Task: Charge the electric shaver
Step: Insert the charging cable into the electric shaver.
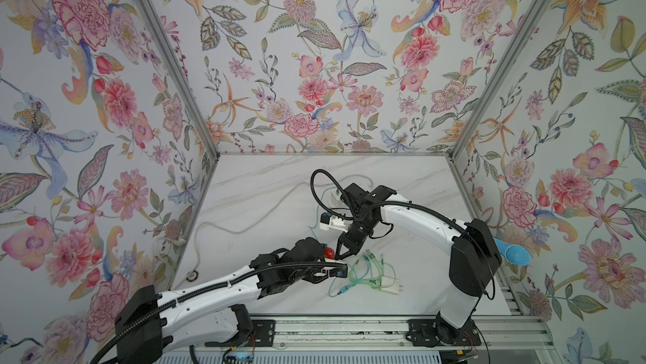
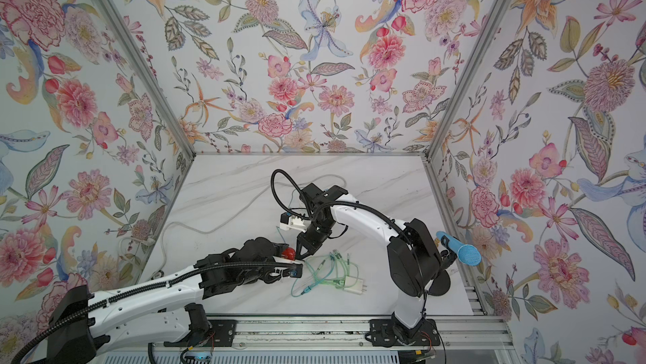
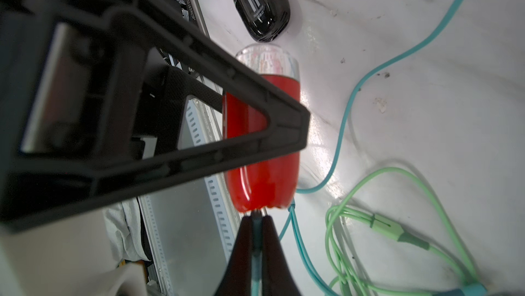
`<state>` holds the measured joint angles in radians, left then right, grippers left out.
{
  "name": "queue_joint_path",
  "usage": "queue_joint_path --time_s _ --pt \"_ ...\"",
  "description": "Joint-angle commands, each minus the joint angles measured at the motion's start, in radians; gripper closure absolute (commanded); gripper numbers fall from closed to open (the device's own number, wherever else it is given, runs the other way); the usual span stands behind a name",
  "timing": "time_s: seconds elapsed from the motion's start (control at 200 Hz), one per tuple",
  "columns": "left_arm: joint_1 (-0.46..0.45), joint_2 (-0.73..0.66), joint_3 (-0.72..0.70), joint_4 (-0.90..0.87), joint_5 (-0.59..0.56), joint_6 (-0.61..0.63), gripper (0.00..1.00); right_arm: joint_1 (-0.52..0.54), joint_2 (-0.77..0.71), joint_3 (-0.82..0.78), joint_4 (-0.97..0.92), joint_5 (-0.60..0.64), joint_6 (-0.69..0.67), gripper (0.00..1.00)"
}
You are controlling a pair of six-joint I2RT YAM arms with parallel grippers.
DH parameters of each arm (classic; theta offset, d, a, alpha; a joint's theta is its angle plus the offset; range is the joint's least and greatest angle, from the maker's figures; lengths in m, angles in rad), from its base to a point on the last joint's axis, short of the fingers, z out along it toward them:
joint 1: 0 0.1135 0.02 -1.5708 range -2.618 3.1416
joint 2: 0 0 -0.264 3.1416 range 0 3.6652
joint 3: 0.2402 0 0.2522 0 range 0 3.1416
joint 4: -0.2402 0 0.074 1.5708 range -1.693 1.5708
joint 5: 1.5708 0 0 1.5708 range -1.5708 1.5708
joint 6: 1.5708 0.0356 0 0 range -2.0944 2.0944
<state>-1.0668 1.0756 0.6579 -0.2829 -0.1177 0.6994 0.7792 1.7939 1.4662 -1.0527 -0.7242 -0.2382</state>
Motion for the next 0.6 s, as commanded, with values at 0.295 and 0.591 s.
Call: queue_joint_path --time_s 0.295,0.591 --pt "-0.076 0.024 0.030 0.219 0.201 -0.008 1.00 -0.024 0.039 0.060 0.190 -0.027 -0.068 1.00" --pt "-0.119 0.046 0.019 0.230 0.190 0.011 1.00 -0.042 0.073 0.094 0.171 -0.028 -0.097 1.00"
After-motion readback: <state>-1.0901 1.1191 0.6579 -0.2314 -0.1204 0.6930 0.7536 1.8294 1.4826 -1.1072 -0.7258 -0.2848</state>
